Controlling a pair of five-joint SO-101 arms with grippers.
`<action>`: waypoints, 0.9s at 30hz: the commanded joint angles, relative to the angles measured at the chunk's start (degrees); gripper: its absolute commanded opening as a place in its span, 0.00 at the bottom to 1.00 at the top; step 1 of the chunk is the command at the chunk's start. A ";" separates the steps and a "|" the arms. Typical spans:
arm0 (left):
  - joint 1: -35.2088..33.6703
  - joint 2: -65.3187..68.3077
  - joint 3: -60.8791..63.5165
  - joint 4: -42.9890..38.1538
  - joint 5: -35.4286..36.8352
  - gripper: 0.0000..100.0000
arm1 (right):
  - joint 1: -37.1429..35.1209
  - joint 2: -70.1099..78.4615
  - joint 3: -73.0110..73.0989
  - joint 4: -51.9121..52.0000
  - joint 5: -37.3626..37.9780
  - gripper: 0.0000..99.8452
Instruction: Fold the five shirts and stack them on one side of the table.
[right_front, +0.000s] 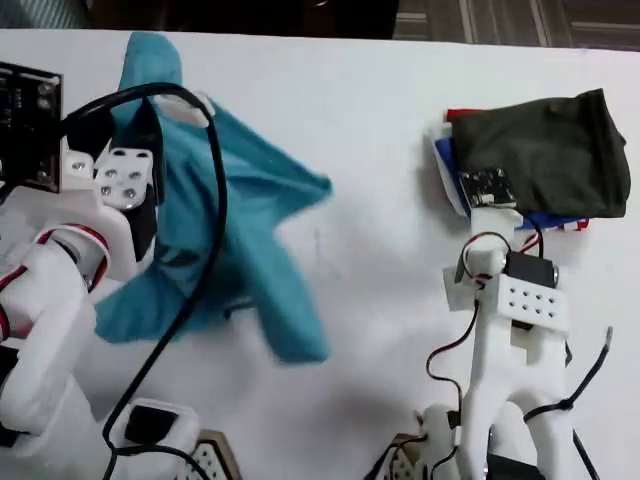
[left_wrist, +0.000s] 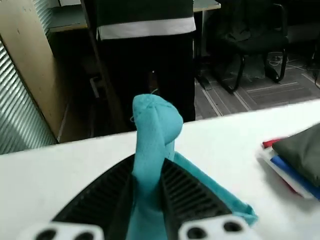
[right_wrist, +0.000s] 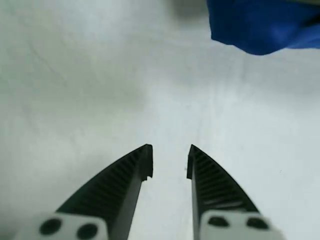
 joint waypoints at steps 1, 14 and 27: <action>0.35 0.00 9.54 -0.09 -2.20 0.03 | -0.92 -0.31 -0.62 -1.10 0.09 0.12; -27.34 -0.18 64.66 -32.18 -10.73 0.03 | -24.48 0.22 -0.44 -2.24 0.26 0.12; -46.33 -0.18 80.66 -45.98 -16.35 0.03 | -55.52 0.31 -0.70 -6.37 -3.78 0.18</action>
